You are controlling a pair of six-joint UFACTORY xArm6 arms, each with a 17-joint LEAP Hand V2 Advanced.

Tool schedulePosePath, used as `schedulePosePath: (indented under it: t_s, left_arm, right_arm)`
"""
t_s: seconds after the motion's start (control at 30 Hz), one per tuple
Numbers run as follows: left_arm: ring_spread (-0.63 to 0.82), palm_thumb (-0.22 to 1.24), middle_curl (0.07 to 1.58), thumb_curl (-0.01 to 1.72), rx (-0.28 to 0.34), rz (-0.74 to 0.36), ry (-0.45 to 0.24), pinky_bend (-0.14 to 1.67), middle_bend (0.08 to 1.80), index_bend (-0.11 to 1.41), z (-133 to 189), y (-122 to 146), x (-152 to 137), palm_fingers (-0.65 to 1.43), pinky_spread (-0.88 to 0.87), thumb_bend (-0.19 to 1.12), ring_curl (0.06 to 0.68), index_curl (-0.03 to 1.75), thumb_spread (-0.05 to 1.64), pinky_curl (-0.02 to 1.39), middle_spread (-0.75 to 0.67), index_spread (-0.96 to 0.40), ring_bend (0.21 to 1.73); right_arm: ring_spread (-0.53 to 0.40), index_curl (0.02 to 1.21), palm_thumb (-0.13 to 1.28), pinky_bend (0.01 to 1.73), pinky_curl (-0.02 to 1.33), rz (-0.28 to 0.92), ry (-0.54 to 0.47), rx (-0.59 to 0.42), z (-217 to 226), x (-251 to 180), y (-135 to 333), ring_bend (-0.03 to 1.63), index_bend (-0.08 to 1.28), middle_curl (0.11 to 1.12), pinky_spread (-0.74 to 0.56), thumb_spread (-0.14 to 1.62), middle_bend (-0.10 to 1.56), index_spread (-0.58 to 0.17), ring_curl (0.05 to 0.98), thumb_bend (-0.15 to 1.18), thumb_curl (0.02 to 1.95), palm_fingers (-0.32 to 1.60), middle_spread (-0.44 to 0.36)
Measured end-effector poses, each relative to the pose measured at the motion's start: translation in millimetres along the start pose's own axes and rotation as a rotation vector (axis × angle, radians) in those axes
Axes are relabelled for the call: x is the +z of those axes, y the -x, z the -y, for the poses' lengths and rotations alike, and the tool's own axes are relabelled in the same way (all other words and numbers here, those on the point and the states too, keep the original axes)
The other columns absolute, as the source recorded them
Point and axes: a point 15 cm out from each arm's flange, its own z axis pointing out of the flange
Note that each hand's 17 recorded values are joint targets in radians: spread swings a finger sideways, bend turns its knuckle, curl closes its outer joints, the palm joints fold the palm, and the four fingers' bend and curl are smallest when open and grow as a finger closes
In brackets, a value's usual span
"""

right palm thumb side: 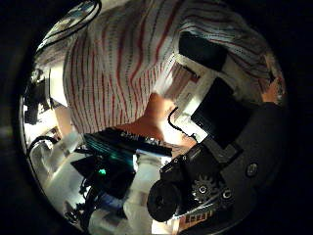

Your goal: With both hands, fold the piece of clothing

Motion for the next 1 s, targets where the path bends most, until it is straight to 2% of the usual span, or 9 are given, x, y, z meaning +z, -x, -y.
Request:
schedulePosePath:
  t_s: [0.13,0.33,0.5,0.6,0.73,0.8,0.9,1.0]
  left_arm:
    - [-0.49,0.55,0.66,0.34,0.023,0.0,0.01,1.25,0.96,0.16,-22.2,-4.0,-2.4,1.11,-0.6,0.0,0.466,0.83,1.54,0.53,-0.5,-0.58,1.19]
    - [-0.48,0.55,0.67,0.34,0.011,-0.002,-0.021,1.26,0.94,0.17,-29.5,1.4,-15.8,1.12,-0.59,0.0,0.477,0.86,1.54,0.54,-0.5,-0.59,1.21]
    - [-0.48,0.55,0.69,0.34,-0.014,-0.003,-0.096,1.27,0.95,0.19,-17.6,10.3,-41.2,1.11,-0.57,0.0,0.488,0.89,1.54,0.56,-0.51,-0.61,1.23]
    - [-0.47,0.55,0.69,0.34,-0.039,-0.008,-0.15,1.26,0.96,0.19,4.5,20.9,-51.2,1.1,-0.57,0.0,0.494,0.91,1.54,0.57,-0.51,-0.62,1.24]
    - [-0.47,0.53,0.71,0.34,-0.059,-0.025,-0.155,1.25,0.96,0.17,27.4,29.5,-51.6,1.06,-0.56,-0.01,0.5,0.93,1.53,0.59,-0.5,-0.63,1.26]
    - [-0.47,0.37,0.72,0.3,-0.057,-0.047,-0.153,1.26,0.92,0.11,28.2,27.1,-49.7,0.86,-0.57,-0.07,0.509,0.92,1.49,0.6,-0.49,-0.6,1.25]
    - [-0.45,0.14,0.73,0.24,-0.029,-0.1,-0.118,1.25,0.82,0.11,18.5,16.4,-31.2,0.51,-0.57,-0.08,0.527,0.9,1.37,0.63,-0.44,-0.51,1.25]
    - [-0.4,0.0,0.7,0.22,0.004,-0.188,-0.099,1.25,0.67,0.12,3.3,-7.2,-7.2,0.28,-0.55,-0.06,0.512,0.84,1.23,0.63,-0.34,-0.39,1.24]
  right_arm:
    - [-0.212,0.82,0.93,1.41,0.63,0.075,-0.053,-0.008,-19.0,-44.6,13.5,1.39,0.98,0.88,-0.2,1.26,1.21,-0.349,0.676,-0.01,0.5,1.07,-0.188]
    - [-0.209,0.87,0.92,1.4,0.67,0.076,-0.138,0.018,-20.7,-97.9,0.3,1.39,0.97,0.87,-0.2,1.27,1.22,-0.343,0.687,-0.01,0.51,1.07,-0.174]
    - [-0.207,0.9,0.92,1.38,0.69,0.073,-0.17,0.039,-4.7,-118.3,-9.7,1.39,0.96,0.86,-0.2,1.28,1.23,-0.341,0.694,-0.01,0.52,1.06,-0.167]
    - [-0.207,0.91,0.92,1.37,0.71,0.076,-0.156,0.04,12.8,-118.5,-12.9,1.39,0.94,0.86,-0.2,1.28,1.23,-0.341,0.696,-0.01,0.52,1.06,-0.164]
    - [-0.207,0.93,0.92,1.36,0.73,0.087,-0.11,0.045,42.6,-112.4,-21.6,1.39,0.94,0.85,-0.2,1.29,1.23,-0.342,0.7,-0.01,0.52,1.06,-0.162]
    - [-0.207,0.93,0.92,1.35,0.74,0.105,-0.098,0.063,52.2,-109.5,-28.8,1.39,0.93,0.85,-0.2,1.29,1.23,-0.343,0.703,-0.01,0.52,1.06,-0.162]
    - [-0.208,0.95,0.92,1.34,0.75,0.138,-0.095,0.066,55.1,-107.9,-23.7,1.39,0.91,0.85,-0.2,1.29,1.23,-0.346,0.706,-0.01,0.52,1.06,-0.161]
    - [-0.208,0.96,0.91,1.33,0.76,0.142,-0.093,0.063,54.5,-109.4,-21.5,1.38,0.91,0.85,-0.21,1.29,1.23,-0.349,0.708,-0.01,0.52,1.06,-0.161]
